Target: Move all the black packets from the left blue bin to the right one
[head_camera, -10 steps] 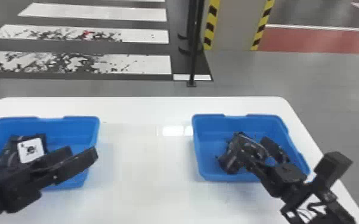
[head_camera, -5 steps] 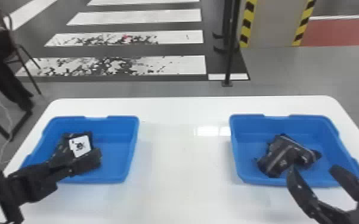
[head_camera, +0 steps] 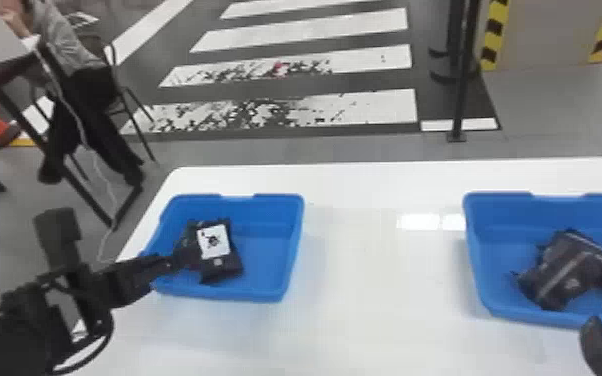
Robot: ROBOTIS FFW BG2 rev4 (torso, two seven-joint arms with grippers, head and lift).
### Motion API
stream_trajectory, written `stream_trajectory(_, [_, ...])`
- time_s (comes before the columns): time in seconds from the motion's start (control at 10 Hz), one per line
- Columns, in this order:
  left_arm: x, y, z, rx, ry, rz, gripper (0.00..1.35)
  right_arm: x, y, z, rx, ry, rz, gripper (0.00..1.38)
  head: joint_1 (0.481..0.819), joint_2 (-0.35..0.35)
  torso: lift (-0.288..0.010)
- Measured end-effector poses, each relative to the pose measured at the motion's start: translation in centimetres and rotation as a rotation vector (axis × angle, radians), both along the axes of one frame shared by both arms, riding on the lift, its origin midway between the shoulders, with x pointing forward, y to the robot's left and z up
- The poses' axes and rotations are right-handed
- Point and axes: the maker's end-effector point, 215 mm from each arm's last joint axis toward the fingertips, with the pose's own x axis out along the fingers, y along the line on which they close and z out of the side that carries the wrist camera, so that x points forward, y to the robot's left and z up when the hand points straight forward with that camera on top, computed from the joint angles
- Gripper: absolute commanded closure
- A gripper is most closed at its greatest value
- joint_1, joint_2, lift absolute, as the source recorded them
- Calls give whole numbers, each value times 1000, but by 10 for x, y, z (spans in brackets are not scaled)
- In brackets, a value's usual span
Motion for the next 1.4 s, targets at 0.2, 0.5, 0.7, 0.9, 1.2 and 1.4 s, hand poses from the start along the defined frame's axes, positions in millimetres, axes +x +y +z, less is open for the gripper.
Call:
stream_trajectory(0.2, [13,19,-26,-14,63,42,177,-1,1,-5,16,11,0,121,695,329,-154])
stream_trajectory(0.5, [48,2,-57,-85,127,3,177,0,3,-8,28,14,7,124,695,301,-154])
stream_trajectory(0.7, [63,-12,-69,-138,153,-22,386,1,5,-13,47,20,11,124,695,275,-154])
stream_trajectory(0.9, [64,-31,-88,-185,214,-60,1059,1,7,-17,68,27,13,124,695,255,-154])
stream_trajectory(1.2, [59,-37,-97,-202,211,-67,1210,0,8,-20,86,33,13,124,695,249,-154])
stream_trajectory(1.4, [59,-43,-79,-174,159,-100,1210,0,8,-20,89,32,14,124,695,241,-154])
